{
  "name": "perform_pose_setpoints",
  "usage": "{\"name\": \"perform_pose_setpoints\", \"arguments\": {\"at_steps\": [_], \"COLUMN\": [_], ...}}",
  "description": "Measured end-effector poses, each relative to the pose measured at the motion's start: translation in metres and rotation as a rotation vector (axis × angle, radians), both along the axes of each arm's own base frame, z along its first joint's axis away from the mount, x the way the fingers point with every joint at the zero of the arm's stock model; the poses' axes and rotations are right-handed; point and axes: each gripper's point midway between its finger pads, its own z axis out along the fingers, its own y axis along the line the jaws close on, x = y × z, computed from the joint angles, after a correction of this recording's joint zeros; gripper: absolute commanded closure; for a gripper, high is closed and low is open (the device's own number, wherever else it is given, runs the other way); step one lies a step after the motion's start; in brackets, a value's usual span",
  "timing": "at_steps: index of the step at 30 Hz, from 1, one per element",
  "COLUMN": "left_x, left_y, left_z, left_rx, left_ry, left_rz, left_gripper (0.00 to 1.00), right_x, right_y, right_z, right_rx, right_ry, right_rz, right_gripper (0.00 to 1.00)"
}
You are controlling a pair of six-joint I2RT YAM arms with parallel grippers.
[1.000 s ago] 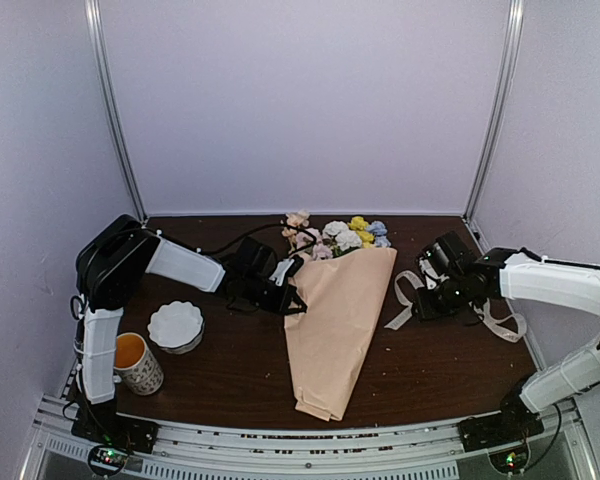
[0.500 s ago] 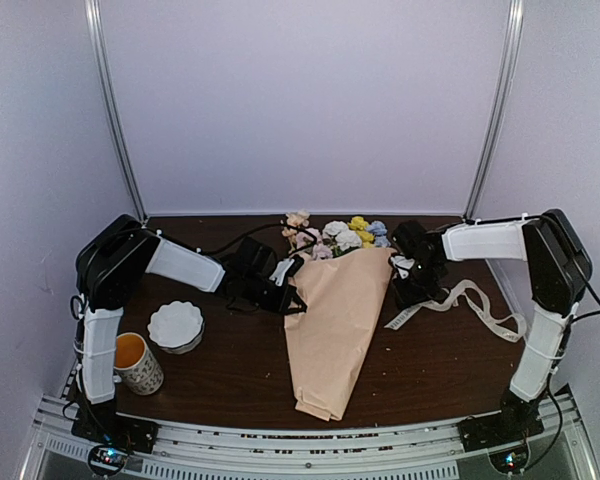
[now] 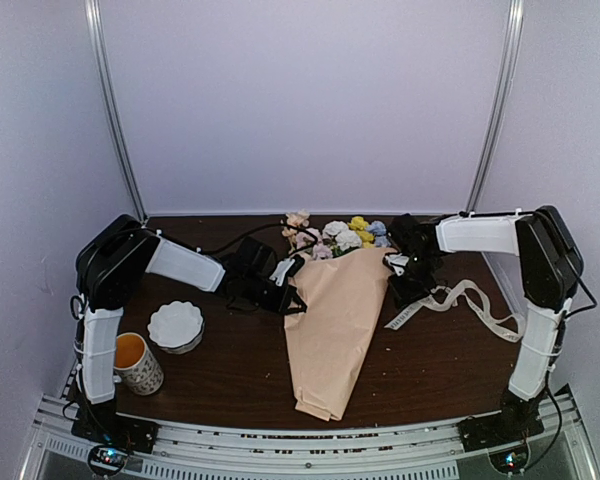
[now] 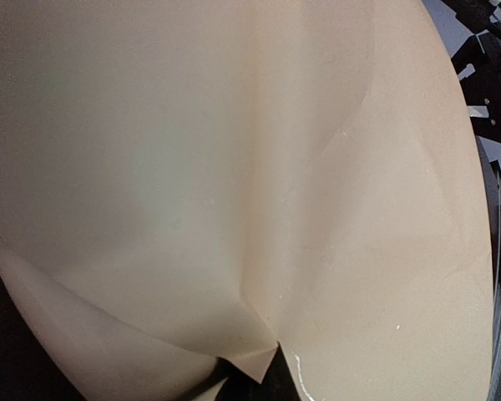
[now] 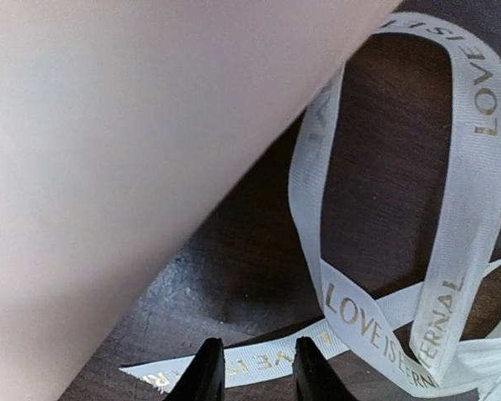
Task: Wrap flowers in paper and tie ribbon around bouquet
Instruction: Pick up the ribbon from the center of the board.
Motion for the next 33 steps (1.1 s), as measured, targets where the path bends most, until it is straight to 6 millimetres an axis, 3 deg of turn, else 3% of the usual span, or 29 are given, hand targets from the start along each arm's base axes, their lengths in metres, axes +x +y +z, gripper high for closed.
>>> {"name": "perform_pose_setpoints", "arguments": {"at_steps": [8,11,14,16,17,20,22,26,28,30,33], "left_x": [0.0,0.0,0.0,0.0,0.0,0.001,0.001,0.002,0.002,0.002,0.002], "left_y": [0.0,0.0,0.0,0.0,0.0,0.0,0.001,0.001,0.001,0.001,0.001], "left_z": [0.0,0.0,0.0,0.0,0.0,0.0,0.0,0.0,0.0,0.0,0.0], "left_rx": [0.003,0.004,0.005,0.006,0.006,0.006,0.006,0.006,0.006,0.007,0.006], "left_ry": [-0.002,-0.002,-0.004,-0.006,-0.006,-0.007,-0.008,-0.008,-0.008,-0.009,-0.009], "left_rz": [-0.001,-0.001,-0.002,-0.004,-0.004,-0.003,-0.001,-0.001,-0.001,-0.001,-0.002], "left_gripper": [1.0,1.0,1.0,1.0,1.0,1.0,1.0,1.0,1.0,1.0,1.0], "right_x": [0.018,0.019,0.021,0.024,0.025,0.021,0.021,0.018,0.017,0.016,0.025], "right_y": [0.002,-0.002,-0.008,-0.008,-0.009,-0.009,-0.007,-0.005,-0.006,-0.007,-0.001], "right_z": [0.052,0.051,0.032,0.016,0.009,-0.011,-0.009,-0.005,0.004,0.027,0.105], "right_rx": [0.013,0.0,-0.036,-0.055,-0.065,-0.077,-0.07,-0.052,-0.052,-0.05,0.014], "right_ry": [-0.094,-0.073,0.002,0.046,0.066,0.13,0.135,0.143,0.134,0.101,-0.049], "right_rz": [0.015,0.021,0.031,0.036,0.038,0.045,0.053,0.065,0.075,0.088,0.124], "right_gripper": [0.57,0.41,0.4,0.45,0.52,0.83,0.98,1.0,1.0,1.0,1.0]}}
